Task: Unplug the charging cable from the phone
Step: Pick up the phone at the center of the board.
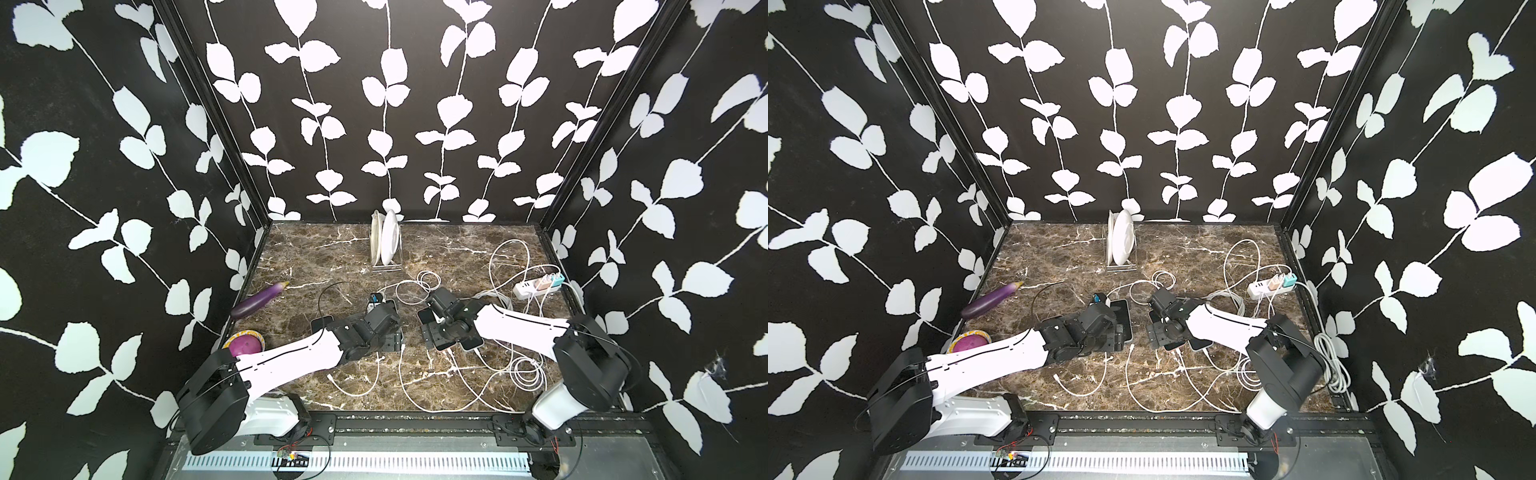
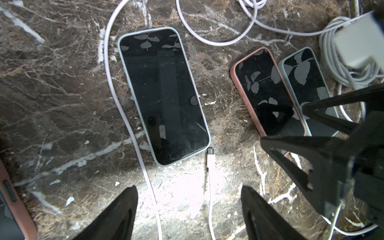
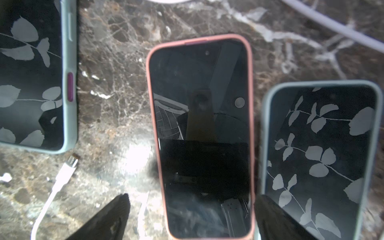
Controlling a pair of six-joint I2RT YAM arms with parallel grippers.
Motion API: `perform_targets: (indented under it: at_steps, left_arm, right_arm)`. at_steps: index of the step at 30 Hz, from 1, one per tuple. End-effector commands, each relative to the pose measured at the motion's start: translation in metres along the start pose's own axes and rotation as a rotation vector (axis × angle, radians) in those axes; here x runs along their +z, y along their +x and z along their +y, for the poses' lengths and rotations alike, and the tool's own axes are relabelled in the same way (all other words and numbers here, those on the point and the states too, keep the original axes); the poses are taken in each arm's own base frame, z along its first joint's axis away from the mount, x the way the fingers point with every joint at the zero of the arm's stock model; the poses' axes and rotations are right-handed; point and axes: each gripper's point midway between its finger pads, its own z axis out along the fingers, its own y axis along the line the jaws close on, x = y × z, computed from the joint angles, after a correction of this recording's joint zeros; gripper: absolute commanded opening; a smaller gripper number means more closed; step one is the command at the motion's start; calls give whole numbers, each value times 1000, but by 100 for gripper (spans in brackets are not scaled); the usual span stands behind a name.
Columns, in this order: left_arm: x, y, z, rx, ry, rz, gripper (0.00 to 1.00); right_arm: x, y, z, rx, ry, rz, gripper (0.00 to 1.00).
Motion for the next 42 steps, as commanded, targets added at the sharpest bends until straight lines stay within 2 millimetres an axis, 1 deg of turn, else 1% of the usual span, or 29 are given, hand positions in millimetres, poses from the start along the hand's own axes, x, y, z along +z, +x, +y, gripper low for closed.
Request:
perform_targets:
  at_steps: [1, 3, 8, 13, 16, 17, 19, 22, 25, 29, 36, 38, 42]
  left_arm:
    - [1, 4, 7, 15, -20, -1, 80]
    - [-1, 3, 7, 15, -21, -6, 80]
    - [-2, 3, 9, 14, -24, -14, 80]
    - [-2, 4, 10, 16, -27, -12, 81]
    - [0, 4, 11, 16, -29, -12, 81]
    - [0, 4, 11, 16, -30, -11, 81]
    - [1, 3, 10, 16, -26, -11, 80]
    - [3, 6, 10, 12, -24, -6, 80]
    - [2, 6, 12, 9, -29, -12, 80]
    - [1, 5, 15, 4, -35, -16, 81]
    - [3, 7, 16, 2, -36, -9, 81]
    - [3, 7, 17, 2, -36, -10, 81]
    - [3, 7, 18, 5, -40, -6, 81]
  right_arm:
    - [1, -7, 1, -9, -6, 17, 96]
    - [4, -7, 3, -11, -14, 31, 96]
    - [13, 4, 2, -1, -16, 64, 95]
    - [11, 8, 15, 2, -64, 71, 94]
    - [3, 3, 26, -9, -92, 59, 94]
    - [0, 1, 26, -12, -81, 54, 94]
    - [-6, -7, 20, -10, -41, 28, 94]
    - [-12, -22, 14, -3, -27, -15, 95]
    - [-12, -35, 10, -15, -4, -24, 95]
    - [-3, -47, 10, -26, 0, -23, 95]
    - [20, -53, 0, -24, 22, 18, 95]
    - [23, -53, -2, -10, 18, 6, 95]
    - [22, -50, -2, 3, 1, -4, 95]
